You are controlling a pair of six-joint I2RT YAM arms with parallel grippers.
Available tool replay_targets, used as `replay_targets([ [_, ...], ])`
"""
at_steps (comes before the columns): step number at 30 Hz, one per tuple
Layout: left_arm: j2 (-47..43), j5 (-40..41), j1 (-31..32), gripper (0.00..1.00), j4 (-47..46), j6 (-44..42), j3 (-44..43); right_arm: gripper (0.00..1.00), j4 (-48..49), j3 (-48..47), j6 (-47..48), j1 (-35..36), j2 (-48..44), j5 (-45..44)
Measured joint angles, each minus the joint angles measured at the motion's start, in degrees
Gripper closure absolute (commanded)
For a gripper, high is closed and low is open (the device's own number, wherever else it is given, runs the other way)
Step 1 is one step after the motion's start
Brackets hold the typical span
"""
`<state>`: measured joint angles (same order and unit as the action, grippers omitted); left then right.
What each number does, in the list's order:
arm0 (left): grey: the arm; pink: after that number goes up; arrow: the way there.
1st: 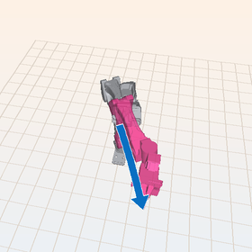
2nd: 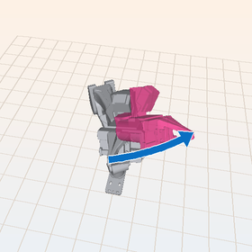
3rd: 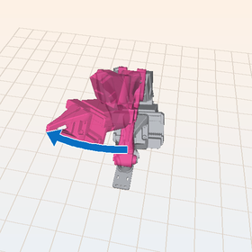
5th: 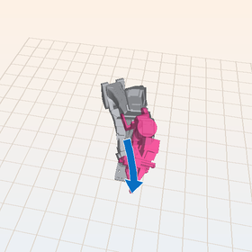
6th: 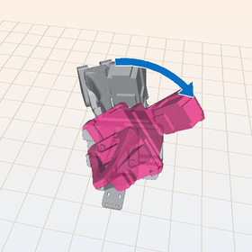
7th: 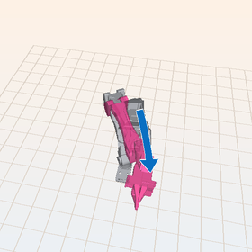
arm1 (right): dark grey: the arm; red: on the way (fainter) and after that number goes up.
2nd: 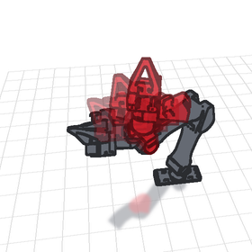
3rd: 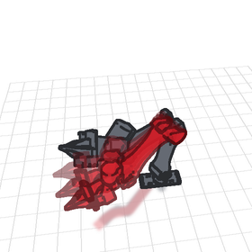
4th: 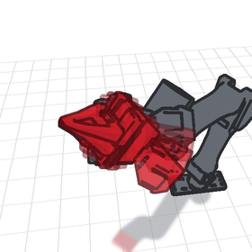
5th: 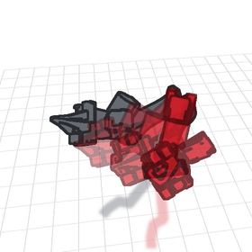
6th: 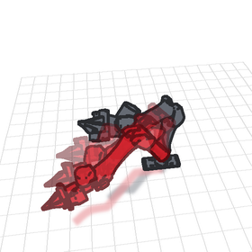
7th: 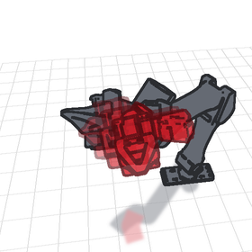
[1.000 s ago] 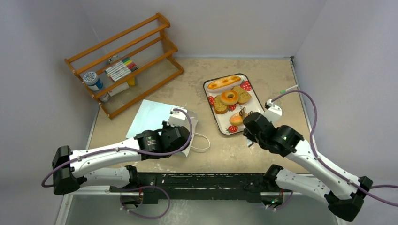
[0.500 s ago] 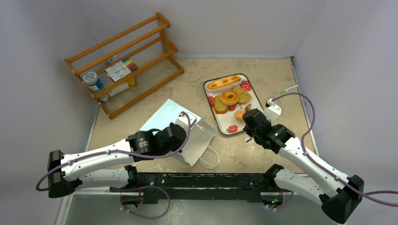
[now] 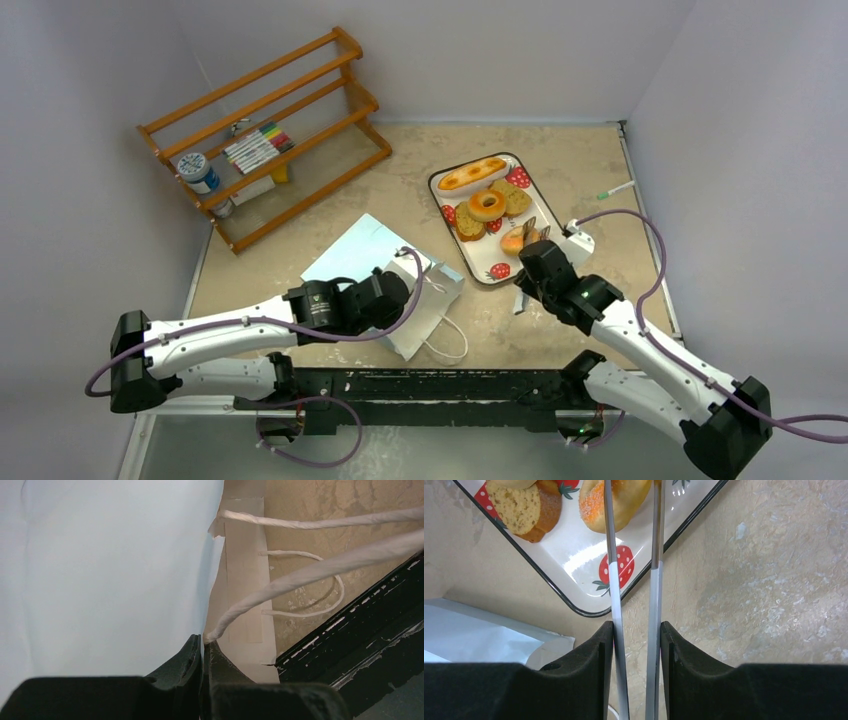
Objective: Take the fake bread out of the paper bag
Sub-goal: Place the fake bread in the container.
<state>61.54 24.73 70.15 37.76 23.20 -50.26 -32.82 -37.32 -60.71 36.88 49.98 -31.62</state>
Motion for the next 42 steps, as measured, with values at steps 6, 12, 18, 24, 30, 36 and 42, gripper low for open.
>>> replay_targets([
  [6,0.4,1.5,0.0,1.00,0.7,0.2,-0.9,0.55,0.1,0.1,0.3,-0.3,-0.2,1.5],
  [12,0.4,2.7,0.0,1.00,1.1,0.3,-1.2,0.54,-0.7,0.0,0.5,-0.6,-0.9,1.9],
  [18,0.4,3.4,0.0,1.00,1.2,0.4,-1.4,0.54,-1.7,-0.6,0.5,-0.6,-1.6,2.7],
  [24,0.3,4.3,0.0,1.00,2.0,0.8,-2.1,0.54,-3.4,-2.3,0.5,-0.7,-2.5,2.6],
  [30,0.0,5.3,0.0,1.00,3.3,1.2,-3.0,0.55,-5.0,-5.6,0.5,-0.9,-3.4,2.0],
  [36,-2.8,7.4,0.0,1.00,5.6,3.0,-4.3,0.55,-5.0,-5.9,0.5,-0.9,-5.3,1.1],
  [42,-4.5,8.7,0.0,1.00,8.7,6.5,-6.3,0.55,-5.0,-5.9,0.7,-0.9,-7.9,0.4],
])
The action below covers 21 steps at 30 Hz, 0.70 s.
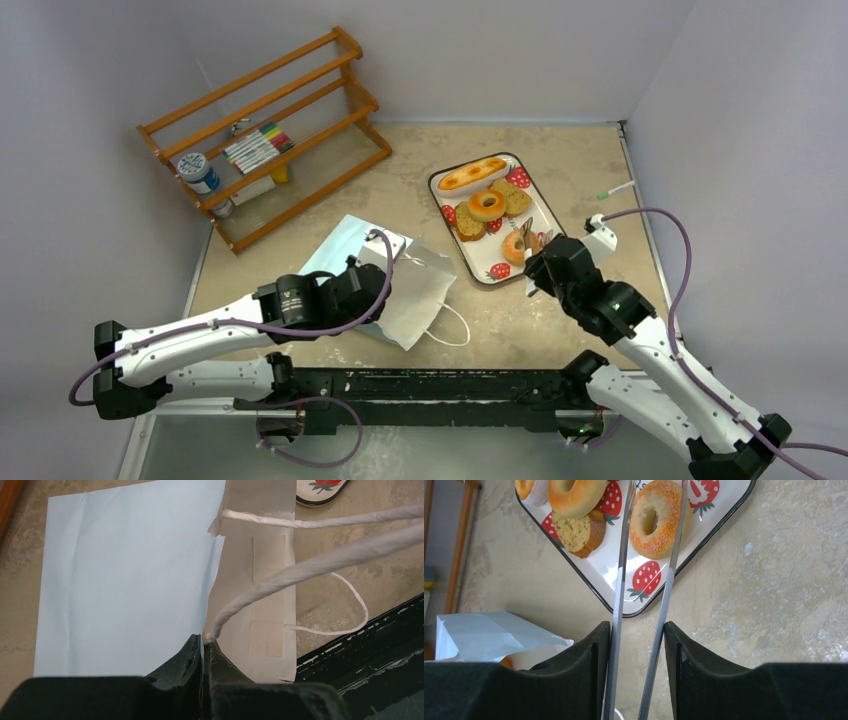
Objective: Take the fake bread out of the paper bag
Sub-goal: Place the fake bread in the container.
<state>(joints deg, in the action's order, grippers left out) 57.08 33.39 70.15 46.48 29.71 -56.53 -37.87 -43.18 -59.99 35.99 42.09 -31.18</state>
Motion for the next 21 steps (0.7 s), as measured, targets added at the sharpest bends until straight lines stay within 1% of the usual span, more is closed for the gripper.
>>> replay_targets([
  [4,0.3,-0.1,0.0,1.00,1.7,1.7,-0.7,0.55,0.2,0.0,1.0,0.0,-1.2,-0.8],
  [8,4.6,-1.4,0.1,1.00,2.4,1.9,-1.5,0.55,0.6,-0.2,2.6,0.0,-1.3,-0.8],
  [15,12.9,-3.5,0.4,1.00,1.6,-2.8,-2.9,0.57,0.4,-3.7,6.1,0.0,-1.4,-0.7],
  [21,16.2,-4.0,0.4,1.00,-0.7,-6.6,-3.9,0.63,0.4,-7.6,9.2,0.0,-2.4,1.2],
])
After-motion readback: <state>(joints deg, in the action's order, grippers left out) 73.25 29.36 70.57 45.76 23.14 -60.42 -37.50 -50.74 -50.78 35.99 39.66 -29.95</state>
